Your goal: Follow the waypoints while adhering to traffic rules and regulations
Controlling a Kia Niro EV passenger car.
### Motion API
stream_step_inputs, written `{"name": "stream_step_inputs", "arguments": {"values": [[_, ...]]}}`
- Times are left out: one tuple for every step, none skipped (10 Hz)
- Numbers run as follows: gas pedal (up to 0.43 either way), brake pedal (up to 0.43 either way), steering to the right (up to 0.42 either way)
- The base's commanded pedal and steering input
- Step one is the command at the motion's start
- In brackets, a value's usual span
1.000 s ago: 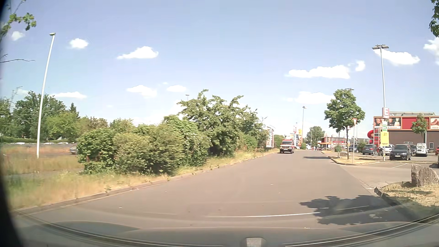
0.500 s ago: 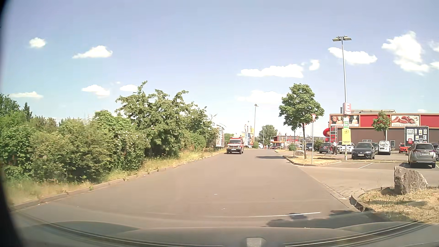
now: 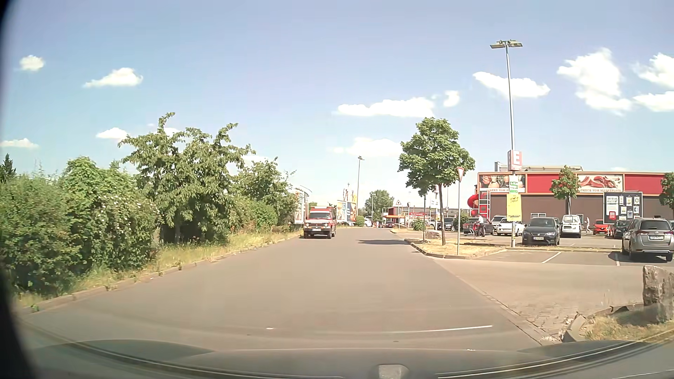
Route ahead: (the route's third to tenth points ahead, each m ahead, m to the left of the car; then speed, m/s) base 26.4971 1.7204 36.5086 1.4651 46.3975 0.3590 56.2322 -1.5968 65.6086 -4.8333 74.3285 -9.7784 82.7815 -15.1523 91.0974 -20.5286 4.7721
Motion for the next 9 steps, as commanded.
{"name": "stream_step_inputs", "arguments": {"values": [[0.197,0.03,0.072],[0.157,0.03,0.054],[0.15,0.03,0.04],[0.15,0.03,0.029],[0.157,0.03,0.02],[0.169,0.03,0.011],[0.189,0.03,0.004],[0.189,0.03,0.004],[0.189,0.03,0.004]]}}
